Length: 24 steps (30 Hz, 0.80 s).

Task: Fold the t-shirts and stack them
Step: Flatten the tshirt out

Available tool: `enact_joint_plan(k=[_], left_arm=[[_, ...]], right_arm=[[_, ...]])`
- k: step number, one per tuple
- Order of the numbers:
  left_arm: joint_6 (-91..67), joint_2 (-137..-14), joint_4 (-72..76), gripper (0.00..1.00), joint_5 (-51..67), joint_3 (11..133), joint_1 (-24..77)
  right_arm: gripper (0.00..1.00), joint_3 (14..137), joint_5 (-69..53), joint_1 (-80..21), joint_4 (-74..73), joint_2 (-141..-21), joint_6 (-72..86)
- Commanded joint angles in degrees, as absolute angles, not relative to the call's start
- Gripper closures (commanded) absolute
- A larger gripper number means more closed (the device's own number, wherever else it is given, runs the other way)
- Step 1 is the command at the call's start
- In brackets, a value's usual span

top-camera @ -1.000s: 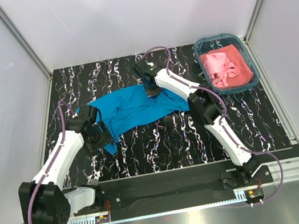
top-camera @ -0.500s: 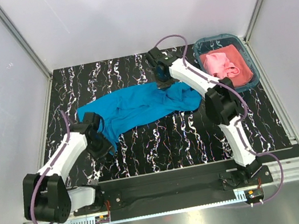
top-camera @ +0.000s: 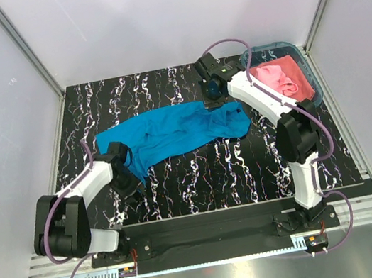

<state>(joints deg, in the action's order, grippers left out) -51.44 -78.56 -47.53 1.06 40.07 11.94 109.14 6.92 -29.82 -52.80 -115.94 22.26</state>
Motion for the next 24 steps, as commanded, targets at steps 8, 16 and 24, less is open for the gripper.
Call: enact_joint_plan(k=[8, 16, 24], left_arm=[[-50.1, -81.2, -39.9, 0.53, -2.7, 43.2, 11.3], [-49.4, -85.6, -40.0, 0.56, -3.2, 43.8, 10.7], [-47.1, -86.7, -38.3, 0.72, -5.3, 44.4, 10.2]], right_arm=[[1.0, 105.3, 4.5, -30.1, -50.0, -112.2, 21.8], [1.0, 107.1, 4.2, -30.1, -51.0, -112.1, 21.6], [1.0, 106.2, 3.9, -30.1, -51.0, -111.7, 22.0]])
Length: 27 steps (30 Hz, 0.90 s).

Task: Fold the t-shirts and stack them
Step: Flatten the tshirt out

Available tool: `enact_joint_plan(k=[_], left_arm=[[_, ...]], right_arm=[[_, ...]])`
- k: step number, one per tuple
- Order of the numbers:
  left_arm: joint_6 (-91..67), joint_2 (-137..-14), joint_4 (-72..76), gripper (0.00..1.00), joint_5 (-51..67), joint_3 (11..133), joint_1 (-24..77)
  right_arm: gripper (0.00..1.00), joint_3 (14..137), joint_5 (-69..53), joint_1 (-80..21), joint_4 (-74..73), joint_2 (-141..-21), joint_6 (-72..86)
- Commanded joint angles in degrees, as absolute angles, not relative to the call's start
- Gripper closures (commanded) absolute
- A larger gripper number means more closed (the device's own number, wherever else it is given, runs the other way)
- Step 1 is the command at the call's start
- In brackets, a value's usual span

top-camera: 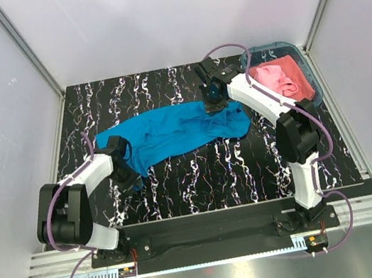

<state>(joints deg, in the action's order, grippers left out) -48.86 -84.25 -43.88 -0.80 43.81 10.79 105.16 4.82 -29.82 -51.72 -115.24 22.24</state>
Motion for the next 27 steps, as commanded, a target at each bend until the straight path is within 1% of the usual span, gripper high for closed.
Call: enact_joint_plan(k=[1, 4, 5, 6, 9, 12, 13, 14, 15, 16, 18, 20, 23, 24, 27], left_arm=[[-46.6, -87.0, -37.8, 0.75, -5.3, 44.6, 10.2], [-45.5, -87.7, -37.7, 0.87, -6.8, 45.3, 10.2], [-45.1, -87.6, -37.8, 0.97, -7.3, 45.5, 10.2], [-44.7, -87.5, -38.1, 1.0, -7.9, 45.8, 10.2], [-43.7, -86.5, -40.5, 1.0, -9.2, 47.5, 10.2], [-43.8, -82.5, -41.1, 1.0, -6.3, 46.6, 10.2], [-44.4, -81.7, -41.8, 0.98, -5.3, 46.4, 10.2], [-44.9, -80.3, -42.4, 0.89, -4.0, 46.1, 10.2], [-45.5, -79.7, -43.2, 0.78, -3.8, 46.0, 10.2], [-46.7, -78.9, -45.0, 0.62, -3.7, 45.8, 10.2], [-47.6, -76.7, -46.2, 0.51, -3.8, 45.3, 10.2], [-48.4, -75.2, -47.1, 0.45, -4.3, 45.1, 10.2], [-48.3, -74.4, -48.5, 0.44, -6.0, 45.8, 10.1], [-48.2, -74.4, -48.0, 0.45, -5.6, 45.7, 9.9], [-48.1, -76.3, -48.2, 0.52, -4.7, 46.5, 9.8]], right_arm=[[1.0, 106.1, 3.8, -30.1, -51.0, -111.7, 22.0], [1.0, 106.3, 3.7, -30.1, -51.6, -111.6, 22.1], [1.0, 106.3, 3.8, -30.1, -51.7, -111.6, 22.1], [1.0, 106.6, 3.8, -30.1, -51.9, -111.5, 22.1], [1.0, 107.6, 3.8, -30.1, -52.6, -111.3, 22.1], [1.0, 108.5, 3.8, -30.1, -52.9, -111.1, 22.2], [1.0, 108.5, 3.8, -30.1, -52.9, -111.1, 22.3], [1.0, 108.5, 3.7, -30.1, -52.7, -111.2, 22.5], [1.0, 108.5, 3.6, -30.1, -52.7, -111.1, 22.4], [1.0, 108.5, 3.4, -30.1, -52.7, -111.2, 22.5], [1.0, 108.0, 3.2, -30.1, -52.6, -111.2, 22.7], [1.0, 107.1, 2.7, -30.1, -52.2, -110.9, 22.9], [1.0, 106.0, 2.2, -30.1, -51.8, -110.7, 23.1], [1.0, 105.7, 2.2, -30.1, -51.4, -110.6, 23.0], [1.0, 105.1, 2.1, -30.1, -51.2, -110.3, 22.9]])
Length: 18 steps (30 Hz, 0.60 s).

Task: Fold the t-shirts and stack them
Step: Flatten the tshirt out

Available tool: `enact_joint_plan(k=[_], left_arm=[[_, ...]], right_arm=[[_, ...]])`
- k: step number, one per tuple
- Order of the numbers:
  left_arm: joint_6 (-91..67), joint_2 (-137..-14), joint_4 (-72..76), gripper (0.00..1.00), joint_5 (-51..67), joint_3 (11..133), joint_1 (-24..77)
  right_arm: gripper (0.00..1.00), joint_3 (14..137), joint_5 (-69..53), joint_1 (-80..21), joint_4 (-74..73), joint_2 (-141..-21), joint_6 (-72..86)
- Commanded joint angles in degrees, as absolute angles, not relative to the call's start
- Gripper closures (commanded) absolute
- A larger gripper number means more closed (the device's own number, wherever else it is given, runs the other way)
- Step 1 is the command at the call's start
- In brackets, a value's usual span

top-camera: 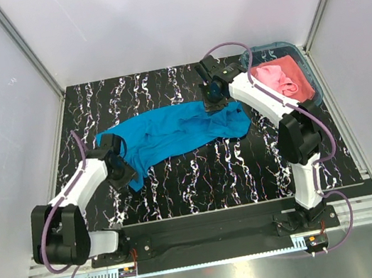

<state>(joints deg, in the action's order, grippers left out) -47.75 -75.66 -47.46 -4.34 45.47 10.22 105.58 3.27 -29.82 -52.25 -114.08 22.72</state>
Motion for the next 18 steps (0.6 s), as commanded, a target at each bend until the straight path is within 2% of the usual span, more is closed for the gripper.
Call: enact_joint_plan(k=[1, 16, 18], left_arm=[[-48.7, -76.3, -48.0, 0.53, -4.5, 45.8, 9.8], [-49.7, -83.2, -41.0, 0.53, -1.2, 43.6, 9.8], [-49.0, -85.3, -40.4, 0.6, -1.4, 44.0, 9.8]], right_arm=[[1.0, 105.3, 2.4, -30.1, -51.4, -110.3, 22.5], [1.0, 106.0, 2.0, -30.0, -51.6, -110.7, 21.2], [1.0, 106.2, 1.9, -30.1, -51.7, -110.6, 21.5]])
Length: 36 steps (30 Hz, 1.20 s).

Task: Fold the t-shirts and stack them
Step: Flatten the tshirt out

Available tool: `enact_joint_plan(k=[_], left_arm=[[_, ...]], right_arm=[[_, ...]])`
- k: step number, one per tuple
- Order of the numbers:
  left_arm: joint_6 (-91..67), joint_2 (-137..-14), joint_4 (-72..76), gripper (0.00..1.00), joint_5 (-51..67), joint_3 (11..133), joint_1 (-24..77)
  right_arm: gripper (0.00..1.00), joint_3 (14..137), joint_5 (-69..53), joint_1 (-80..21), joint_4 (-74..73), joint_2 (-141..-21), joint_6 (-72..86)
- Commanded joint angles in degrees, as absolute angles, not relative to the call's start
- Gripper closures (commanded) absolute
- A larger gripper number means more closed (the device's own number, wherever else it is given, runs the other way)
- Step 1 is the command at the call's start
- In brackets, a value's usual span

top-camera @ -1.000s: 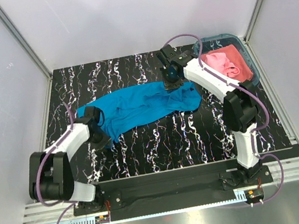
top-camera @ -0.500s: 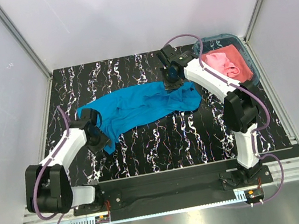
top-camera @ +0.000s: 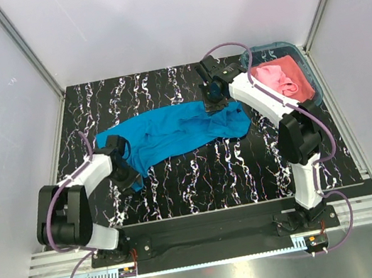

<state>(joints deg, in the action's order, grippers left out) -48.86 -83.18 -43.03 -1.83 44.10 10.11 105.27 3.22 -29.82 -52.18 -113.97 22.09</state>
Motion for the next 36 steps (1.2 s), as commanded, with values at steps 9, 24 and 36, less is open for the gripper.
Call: enact_joint_plan(k=[9, 24, 36], left_arm=[[-44.7, -85.5, -45.4, 1.0, -3.5, 50.0, 9.8], [-40.6, -68.5, -73.5, 1.0, -19.4, 91.5, 4.9], [-34.5, -59.8, -76.7, 1.0, -16.4, 128.3, 4.2]], right_arm=[[1.0, 108.7, 5.7, -29.4, -52.6, -109.8, 22.7], [1.0, 114.8, 20.9, -25.2, -44.7, -89.8, 18.0], [1.0, 120.1, 14.8, -25.2, -36.3, -65.3, 13.2]])
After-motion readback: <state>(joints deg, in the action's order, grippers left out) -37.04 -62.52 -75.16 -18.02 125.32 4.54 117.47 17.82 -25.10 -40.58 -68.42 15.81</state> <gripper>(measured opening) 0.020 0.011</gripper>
